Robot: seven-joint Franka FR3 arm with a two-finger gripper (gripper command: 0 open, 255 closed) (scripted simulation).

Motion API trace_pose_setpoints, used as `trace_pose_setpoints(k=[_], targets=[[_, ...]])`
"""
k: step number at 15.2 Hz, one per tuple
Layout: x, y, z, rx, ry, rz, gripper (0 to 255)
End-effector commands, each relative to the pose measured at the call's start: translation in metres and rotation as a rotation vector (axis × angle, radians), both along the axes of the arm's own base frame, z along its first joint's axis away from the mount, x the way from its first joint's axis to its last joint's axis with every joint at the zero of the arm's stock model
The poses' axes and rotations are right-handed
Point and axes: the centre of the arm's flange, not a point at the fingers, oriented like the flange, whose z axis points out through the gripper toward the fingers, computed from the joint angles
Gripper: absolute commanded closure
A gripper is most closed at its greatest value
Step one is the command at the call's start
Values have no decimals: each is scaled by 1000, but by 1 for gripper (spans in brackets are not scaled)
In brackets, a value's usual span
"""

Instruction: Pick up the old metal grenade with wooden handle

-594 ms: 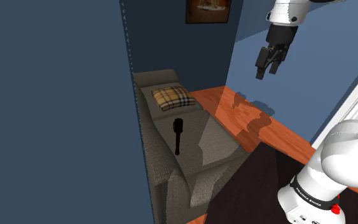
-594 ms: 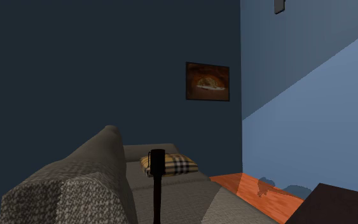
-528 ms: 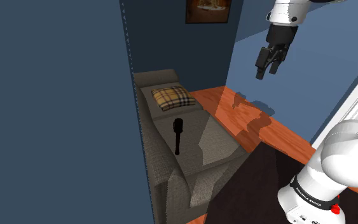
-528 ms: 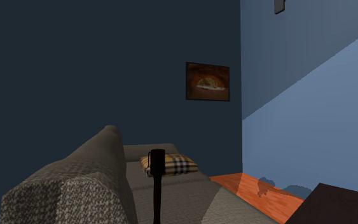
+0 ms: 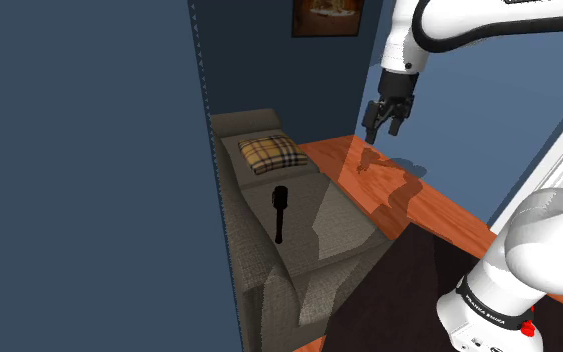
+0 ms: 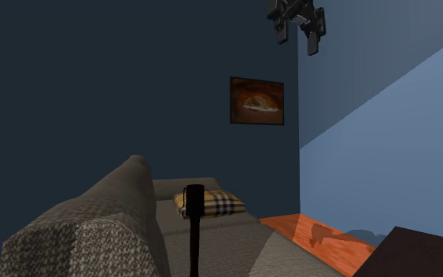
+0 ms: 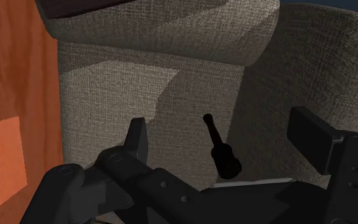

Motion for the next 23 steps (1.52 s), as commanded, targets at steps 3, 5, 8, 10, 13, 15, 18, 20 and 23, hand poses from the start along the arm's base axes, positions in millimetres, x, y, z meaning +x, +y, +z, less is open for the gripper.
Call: trace_pose_setpoints(k=[3,5,8,10,13,15,18,20,23], targets=[[36,10,-37,3,0,-28,0],[54,15,-56,5,1,-42,0],[81,21,-84,7,3,-63,0],[99,25,-103,9,4,-77,0],[126,31,-131,11,6,-97,0],[144,34,-150,13,7,-111,0],[172,39,-178,15,9,-132,0],[190,42,-197,16,10,-146,0],[217,46,-226,19,12,-166,0]])
